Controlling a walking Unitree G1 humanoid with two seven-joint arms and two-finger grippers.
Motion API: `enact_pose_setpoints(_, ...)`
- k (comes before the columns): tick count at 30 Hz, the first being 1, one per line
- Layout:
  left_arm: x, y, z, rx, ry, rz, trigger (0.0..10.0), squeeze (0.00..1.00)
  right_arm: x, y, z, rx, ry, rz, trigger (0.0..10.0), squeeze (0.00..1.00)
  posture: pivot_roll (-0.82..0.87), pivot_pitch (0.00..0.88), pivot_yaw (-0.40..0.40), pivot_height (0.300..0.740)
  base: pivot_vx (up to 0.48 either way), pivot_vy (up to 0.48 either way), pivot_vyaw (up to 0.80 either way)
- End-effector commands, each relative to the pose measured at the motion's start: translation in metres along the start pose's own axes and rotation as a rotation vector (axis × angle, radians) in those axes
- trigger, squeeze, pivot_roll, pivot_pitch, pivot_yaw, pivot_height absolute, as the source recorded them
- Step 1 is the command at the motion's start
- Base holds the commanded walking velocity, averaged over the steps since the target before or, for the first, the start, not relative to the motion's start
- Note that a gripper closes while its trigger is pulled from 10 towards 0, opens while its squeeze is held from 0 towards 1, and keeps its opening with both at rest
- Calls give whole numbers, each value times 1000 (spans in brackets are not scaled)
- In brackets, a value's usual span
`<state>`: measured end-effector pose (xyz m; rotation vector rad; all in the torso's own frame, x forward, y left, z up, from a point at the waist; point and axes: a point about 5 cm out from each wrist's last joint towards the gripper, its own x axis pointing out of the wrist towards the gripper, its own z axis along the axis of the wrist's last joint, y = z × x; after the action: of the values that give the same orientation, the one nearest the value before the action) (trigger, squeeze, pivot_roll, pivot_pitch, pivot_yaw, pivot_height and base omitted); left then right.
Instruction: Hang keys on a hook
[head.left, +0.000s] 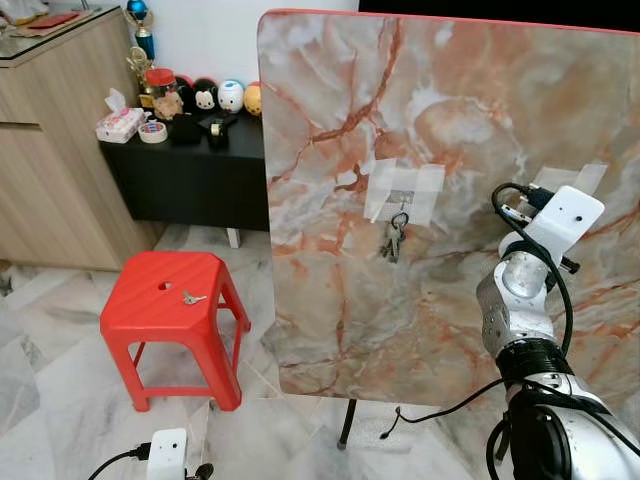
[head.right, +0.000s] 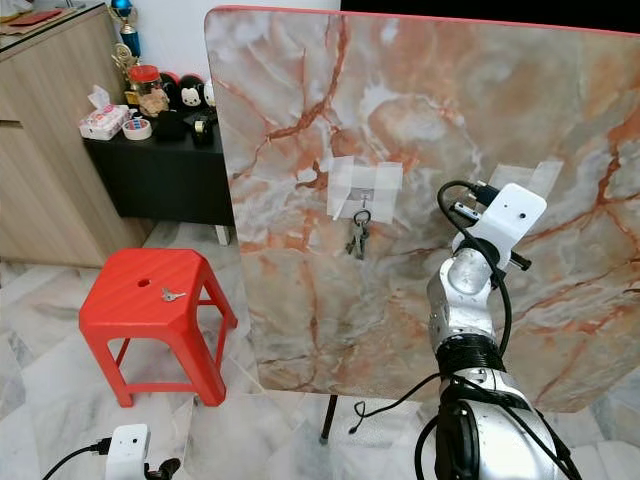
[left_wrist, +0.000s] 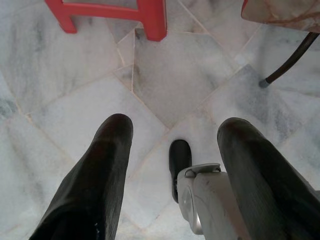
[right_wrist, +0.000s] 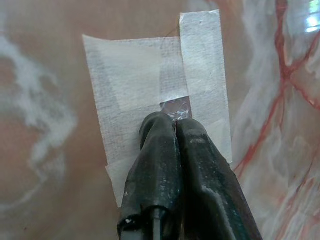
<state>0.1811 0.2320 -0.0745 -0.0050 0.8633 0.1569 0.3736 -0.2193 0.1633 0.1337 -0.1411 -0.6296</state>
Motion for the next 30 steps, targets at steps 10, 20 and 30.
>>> enact_pose_setpoints(10, 0, -2, -4, 17, 18, -4, 10000, 0, -2, 9, 2, 8, -19, 70, 10000, 1000, 3, 0, -59, 740, 0, 0, 0)
enact_pose_setpoints(20, 0, -2, -4, 15, 16, -4, 10000, 0, -11, 17, 7, -18, -106, 163, 10000, 1000, 0, 0, -57, 740, 0, 0, 0)
enact_pose_setpoints(30, 0, -2, -3, 14, 11, -3, 10000, 0, -36, 15, -2, -93, -207, 325, 10000, 0, 1, 0, -61, 740, 0, 0, 0)
